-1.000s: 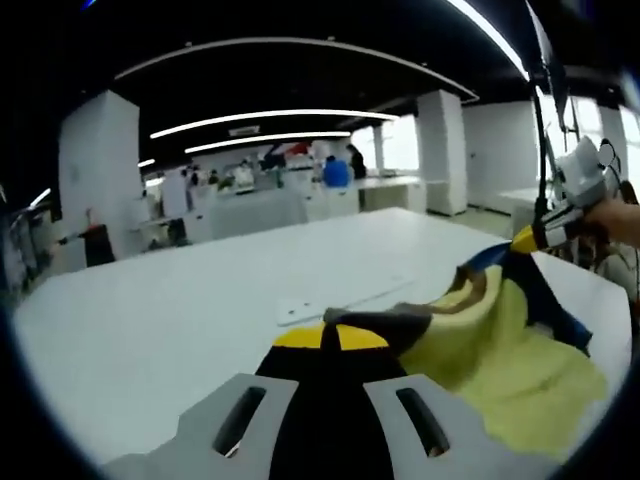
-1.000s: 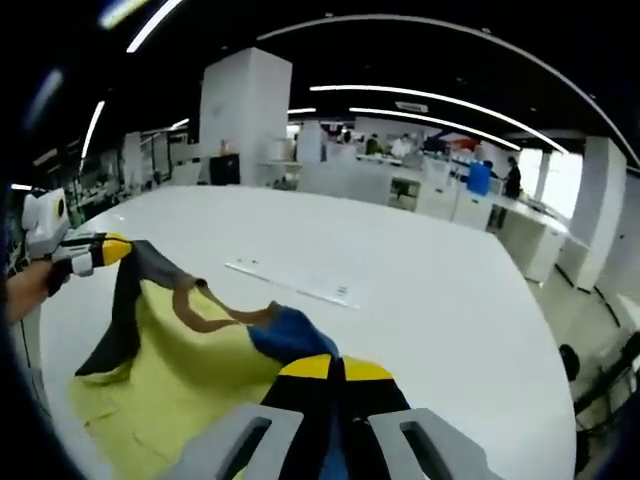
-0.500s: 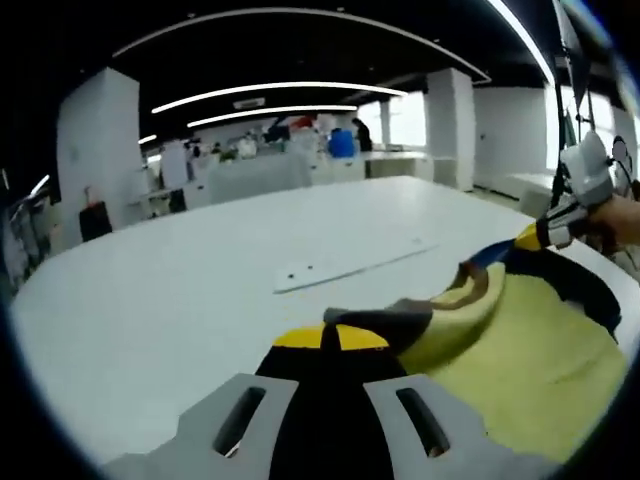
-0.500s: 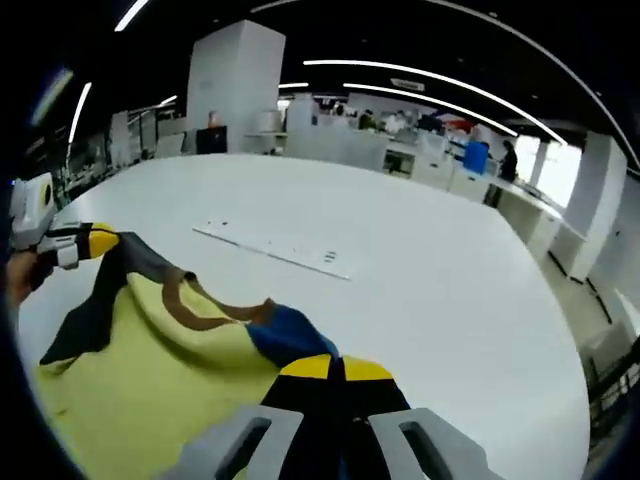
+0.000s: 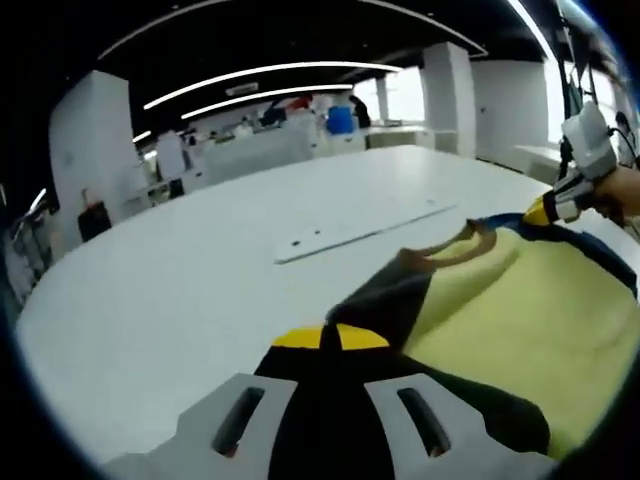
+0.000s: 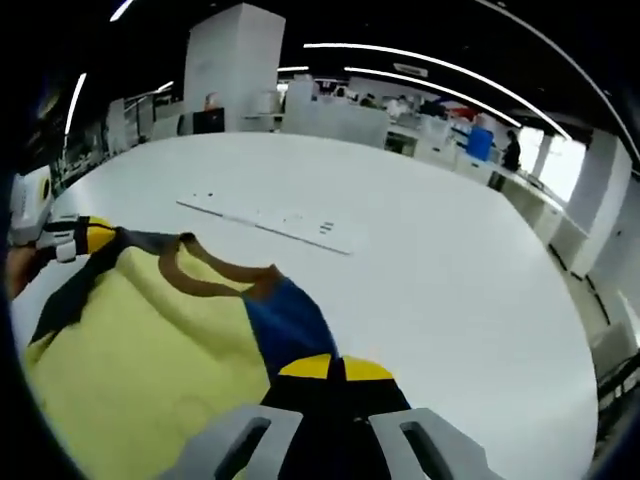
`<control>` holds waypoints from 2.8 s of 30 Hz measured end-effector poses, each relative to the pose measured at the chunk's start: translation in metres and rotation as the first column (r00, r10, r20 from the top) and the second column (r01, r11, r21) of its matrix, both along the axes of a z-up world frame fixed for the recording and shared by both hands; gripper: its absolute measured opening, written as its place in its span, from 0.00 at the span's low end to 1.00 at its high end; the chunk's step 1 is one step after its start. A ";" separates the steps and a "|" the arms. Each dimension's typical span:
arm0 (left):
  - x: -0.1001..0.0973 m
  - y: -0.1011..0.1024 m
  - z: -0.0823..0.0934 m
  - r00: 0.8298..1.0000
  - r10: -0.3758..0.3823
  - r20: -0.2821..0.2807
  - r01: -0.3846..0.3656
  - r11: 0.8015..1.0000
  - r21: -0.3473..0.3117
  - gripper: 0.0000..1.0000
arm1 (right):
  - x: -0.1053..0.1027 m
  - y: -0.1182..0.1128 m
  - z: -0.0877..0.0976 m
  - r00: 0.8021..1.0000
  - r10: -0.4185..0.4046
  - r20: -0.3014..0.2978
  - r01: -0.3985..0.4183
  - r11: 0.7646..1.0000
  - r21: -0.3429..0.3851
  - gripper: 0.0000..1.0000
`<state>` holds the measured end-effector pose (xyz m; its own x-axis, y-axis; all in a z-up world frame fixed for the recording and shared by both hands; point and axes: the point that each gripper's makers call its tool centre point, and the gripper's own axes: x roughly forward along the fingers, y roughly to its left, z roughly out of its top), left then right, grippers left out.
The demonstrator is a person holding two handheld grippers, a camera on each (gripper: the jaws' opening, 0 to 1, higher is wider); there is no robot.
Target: Fold the garment on the visible template until the final outline fits inside the template.
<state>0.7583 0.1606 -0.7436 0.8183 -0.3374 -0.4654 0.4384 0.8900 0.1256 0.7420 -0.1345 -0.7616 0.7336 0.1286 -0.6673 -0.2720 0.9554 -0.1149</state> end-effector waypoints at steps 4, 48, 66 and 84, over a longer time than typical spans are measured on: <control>0.000 0.011 0.002 1.000 0.029 0.004 -0.029 0.999 0.036 0.15 | -0.003 0.001 -0.001 1.000 0.004 -0.017 -0.003 1.000 0.029 0.00; -0.137 0.048 0.057 0.989 -0.145 -0.041 0.141 0.987 -0.076 0.80 | -0.156 0.007 0.064 0.990 0.126 -0.058 -0.108 0.962 0.249 0.88; -0.198 0.076 0.020 0.987 -0.069 -0.144 0.060 0.996 -0.068 0.69 | -0.214 -0.012 0.055 0.995 0.040 -0.087 -0.015 0.963 0.270 0.78; -0.239 0.065 -0.008 0.967 -0.055 -0.249 0.023 0.992 -0.127 0.50 | -0.257 -0.047 0.006 0.993 -0.078 -0.086 0.089 0.987 0.135 0.40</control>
